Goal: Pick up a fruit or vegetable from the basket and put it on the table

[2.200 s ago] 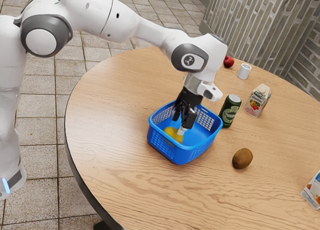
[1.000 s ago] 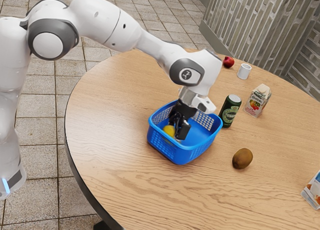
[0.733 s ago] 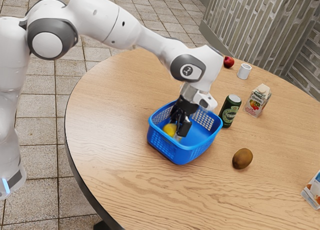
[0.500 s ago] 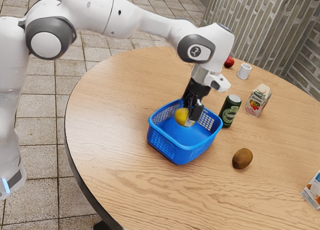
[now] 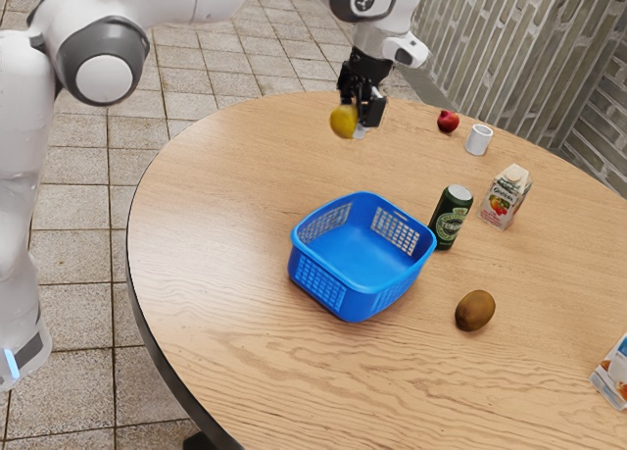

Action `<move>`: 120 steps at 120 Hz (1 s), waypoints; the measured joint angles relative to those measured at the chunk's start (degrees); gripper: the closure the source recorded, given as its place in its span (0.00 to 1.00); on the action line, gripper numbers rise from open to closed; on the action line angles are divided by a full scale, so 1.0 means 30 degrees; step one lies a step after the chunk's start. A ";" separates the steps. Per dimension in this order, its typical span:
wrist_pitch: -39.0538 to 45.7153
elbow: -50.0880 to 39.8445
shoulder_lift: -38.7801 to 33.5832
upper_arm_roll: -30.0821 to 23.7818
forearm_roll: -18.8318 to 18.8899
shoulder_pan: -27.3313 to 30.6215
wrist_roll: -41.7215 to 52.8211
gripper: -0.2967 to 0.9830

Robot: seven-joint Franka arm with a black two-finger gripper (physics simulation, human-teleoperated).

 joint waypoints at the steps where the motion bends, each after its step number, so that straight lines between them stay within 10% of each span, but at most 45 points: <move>1: 0.0096 -0.0026 0.0032 0.0118 0.0004 0.0014 0.0001 0.44; 66: 1.1737 -0.6137 0.2308 0.1624 -0.1829 0.1371 -0.0126 0.46; 107: 1.2894 -0.6243 0.2269 0.1601 -0.2371 0.1476 -0.0039 0.27; 120: 0.9061 -0.4532 -0.0576 0.1434 -0.2319 0.1126 -0.0020 0.26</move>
